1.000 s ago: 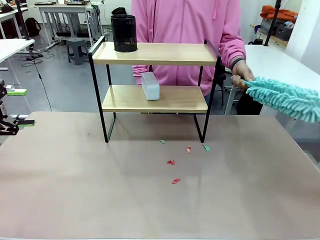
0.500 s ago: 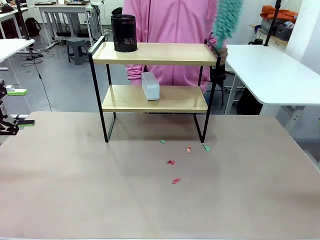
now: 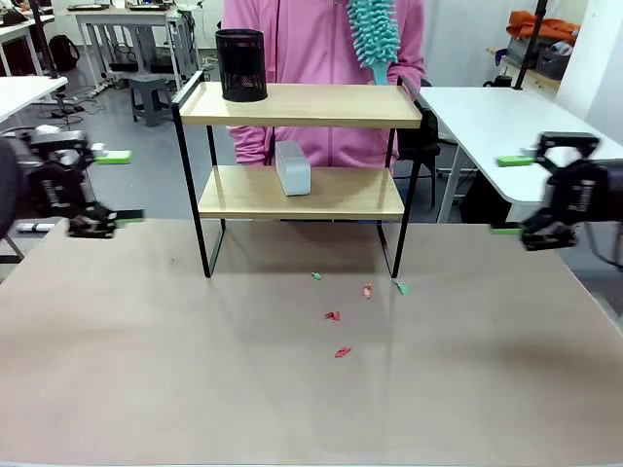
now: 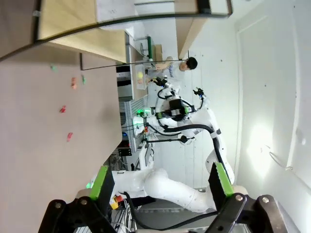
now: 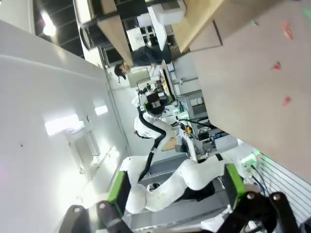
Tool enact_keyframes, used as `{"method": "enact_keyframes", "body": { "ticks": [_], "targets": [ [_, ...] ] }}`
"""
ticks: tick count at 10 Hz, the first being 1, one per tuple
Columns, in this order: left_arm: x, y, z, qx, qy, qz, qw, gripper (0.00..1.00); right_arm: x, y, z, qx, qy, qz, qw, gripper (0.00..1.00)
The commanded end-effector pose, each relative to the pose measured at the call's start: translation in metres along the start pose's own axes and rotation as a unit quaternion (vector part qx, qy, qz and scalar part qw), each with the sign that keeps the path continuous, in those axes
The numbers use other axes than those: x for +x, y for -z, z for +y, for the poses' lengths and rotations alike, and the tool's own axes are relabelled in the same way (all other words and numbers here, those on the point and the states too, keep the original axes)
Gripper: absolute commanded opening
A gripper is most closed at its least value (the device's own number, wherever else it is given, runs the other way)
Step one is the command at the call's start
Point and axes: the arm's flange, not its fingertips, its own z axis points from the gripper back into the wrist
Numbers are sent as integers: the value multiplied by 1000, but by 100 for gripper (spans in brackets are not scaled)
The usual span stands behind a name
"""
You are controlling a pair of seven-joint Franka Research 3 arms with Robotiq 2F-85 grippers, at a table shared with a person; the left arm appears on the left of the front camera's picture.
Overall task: Clean the shelf.
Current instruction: Hand the Duster back to the human.
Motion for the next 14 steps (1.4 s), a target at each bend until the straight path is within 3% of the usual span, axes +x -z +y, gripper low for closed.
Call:
{"method": "enact_keyframes", "body": {
  "ticks": [1,2,3,14],
  "targets": [
    [-13,29,17,-26,0,23,999,100,-39,40,-57,32,-2,-25,999,100],
    [-4,28,20,-14,-9,34,999,100,0,0,0,0,0,0,1000,100],
    [-3,25,5,-11,-2,15,1000,100,0,0,0,0,0,0,1000,100],
    [-3,25,5,-11,-2,15,1000,100,0,0,0,0,0,0,1000,100]
  ]
}}
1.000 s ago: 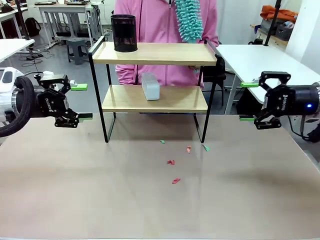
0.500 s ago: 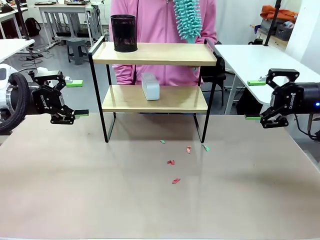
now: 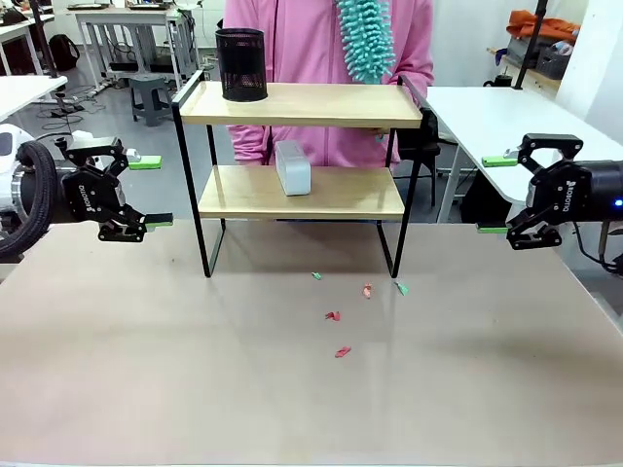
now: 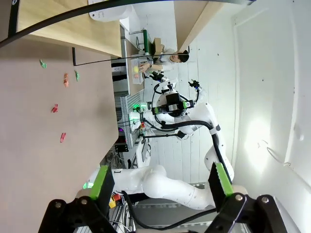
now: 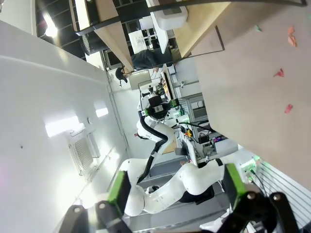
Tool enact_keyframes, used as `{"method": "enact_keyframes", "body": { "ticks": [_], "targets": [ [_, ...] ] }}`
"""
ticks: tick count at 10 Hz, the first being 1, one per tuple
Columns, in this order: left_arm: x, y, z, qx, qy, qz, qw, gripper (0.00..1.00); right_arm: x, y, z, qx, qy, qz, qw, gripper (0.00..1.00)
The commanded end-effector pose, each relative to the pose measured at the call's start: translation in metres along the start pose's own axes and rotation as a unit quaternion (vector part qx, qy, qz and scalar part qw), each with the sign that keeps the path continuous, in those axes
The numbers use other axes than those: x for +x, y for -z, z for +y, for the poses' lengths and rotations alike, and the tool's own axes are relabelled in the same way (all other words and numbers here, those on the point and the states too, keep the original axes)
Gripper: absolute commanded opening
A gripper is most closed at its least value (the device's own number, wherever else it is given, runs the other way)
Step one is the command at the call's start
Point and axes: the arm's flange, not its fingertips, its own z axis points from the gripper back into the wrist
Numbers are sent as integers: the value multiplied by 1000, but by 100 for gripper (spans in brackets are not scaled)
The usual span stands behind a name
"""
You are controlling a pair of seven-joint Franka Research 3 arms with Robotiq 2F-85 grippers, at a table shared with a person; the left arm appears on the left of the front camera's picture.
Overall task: Clean the shelf.
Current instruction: Hand the Duster back to the human.
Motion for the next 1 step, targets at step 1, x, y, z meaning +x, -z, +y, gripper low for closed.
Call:
{"method": "enact_keyframes", "body": {
  "ticks": [1],
  "targets": [
    [-1,-1,-3,-1,0,0,1000,100,-3,0,2,0,8,5,1000,100]
  ]
}}
